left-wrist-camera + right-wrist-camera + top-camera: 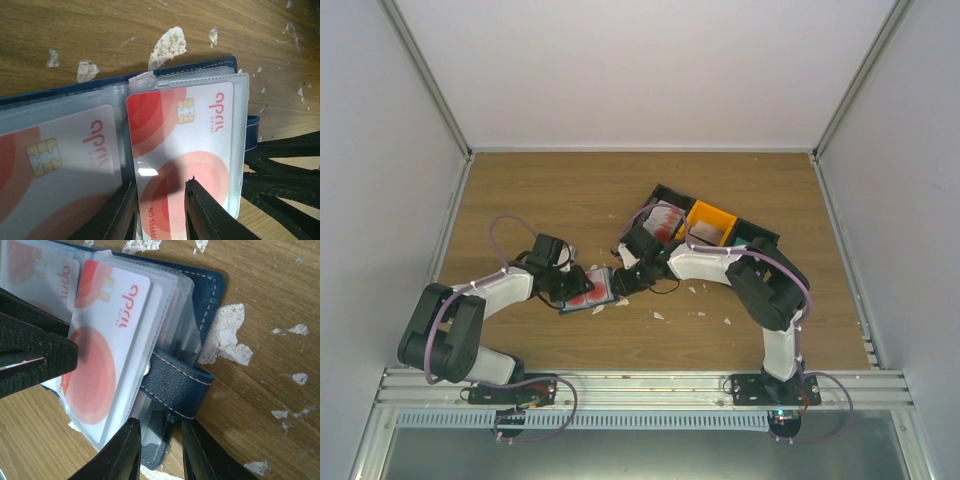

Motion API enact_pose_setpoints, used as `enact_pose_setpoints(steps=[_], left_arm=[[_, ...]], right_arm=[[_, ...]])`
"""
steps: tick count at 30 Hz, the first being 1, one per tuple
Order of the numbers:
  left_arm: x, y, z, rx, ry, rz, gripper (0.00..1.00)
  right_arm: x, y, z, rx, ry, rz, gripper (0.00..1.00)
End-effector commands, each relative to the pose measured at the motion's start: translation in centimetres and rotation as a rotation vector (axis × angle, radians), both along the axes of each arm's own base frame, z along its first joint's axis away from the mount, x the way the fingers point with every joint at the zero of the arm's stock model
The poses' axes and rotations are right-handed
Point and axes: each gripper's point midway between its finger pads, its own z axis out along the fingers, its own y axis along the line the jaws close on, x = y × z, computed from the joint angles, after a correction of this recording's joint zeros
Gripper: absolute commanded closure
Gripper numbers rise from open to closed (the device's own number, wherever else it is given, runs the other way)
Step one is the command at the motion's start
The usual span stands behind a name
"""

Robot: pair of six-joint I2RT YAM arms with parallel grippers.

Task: Put the credit cards into the card holder
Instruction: Insert the credit card into the card holder.

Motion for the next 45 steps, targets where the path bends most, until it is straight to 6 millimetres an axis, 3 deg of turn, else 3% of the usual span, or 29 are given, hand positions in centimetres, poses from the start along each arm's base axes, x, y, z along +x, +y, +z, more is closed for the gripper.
enact_pose_setpoints(steps=[1,7,12,16,19,24,28,31,35,45], left_arm=[[0.8,-0.9,0.4,-0.040,-0.047,-0.057,0.71],[1.3,-1.7,1.9,-0.084,-0.110,-0.095,0.67],[1.2,-0.4,2.5,-0.013,-0.120,-0.057,0.60],[1.6,1.1,4.5,0.051,-0.175,0.000,0.52],[1.6,2.9,5.0,0.119,-0.191,0.077,0.45],[0.7,5.8,4.1,0.189,-0.158,0.188,0.42],[0.0,6.2,3.4,0.157,-0.143,0.208,0.44],[0.0,5.8,3.0,0.112,-0.147,0.197,0.55],[-0.1,4.9,2.5,0.048,-0.143,0.186,0.67],[-0.7,5.0,1.0,0.035,-0.116,0.204,0.66]], right_arm=[[0.1,0.3,-1.0,-0.022,0.003,-0.001,0.74],[0.9,-0.4,-0.3,-0.047,-0.045,-0.034,0.74],[2.5,-2.3,1.2,-0.136,-0.143,-0.115,0.71],[3.2,-2.7,3.0,-0.174,-0.218,-0.139,0.68],[3.0,-1.7,4.0,-0.164,-0.246,-0.116,0.66],[1.0,2.4,4.9,-0.040,-0.219,-0.005,0.61],[-0.9,5.6,4.7,0.026,-0.178,0.098,0.59],[-1.5,7.0,3.8,0.018,-0.161,0.142,0.60],[-1.6,7.3,2.1,-0.025,-0.143,0.157,0.66],[-1.3,6.3,-0.7,-0.084,-0.077,0.129,0.83]])
